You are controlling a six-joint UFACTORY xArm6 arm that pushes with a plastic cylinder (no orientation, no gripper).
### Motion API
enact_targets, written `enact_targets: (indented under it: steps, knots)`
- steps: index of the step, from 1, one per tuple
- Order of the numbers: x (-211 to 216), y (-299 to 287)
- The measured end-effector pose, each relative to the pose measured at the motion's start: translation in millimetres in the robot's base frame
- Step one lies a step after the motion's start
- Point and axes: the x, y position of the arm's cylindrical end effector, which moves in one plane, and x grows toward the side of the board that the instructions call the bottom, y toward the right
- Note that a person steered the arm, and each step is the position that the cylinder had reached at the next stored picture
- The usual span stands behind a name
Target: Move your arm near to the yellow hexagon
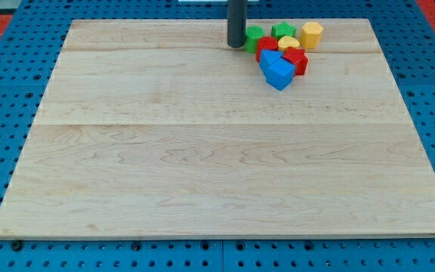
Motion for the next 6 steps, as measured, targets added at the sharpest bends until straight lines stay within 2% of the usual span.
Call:
enact_targets:
  steps: [2, 3, 4, 5, 6]
  knots:
    - [7, -10]
    - [70, -11]
    - [175, -9]
    - [186, 103]
    - [104, 156]
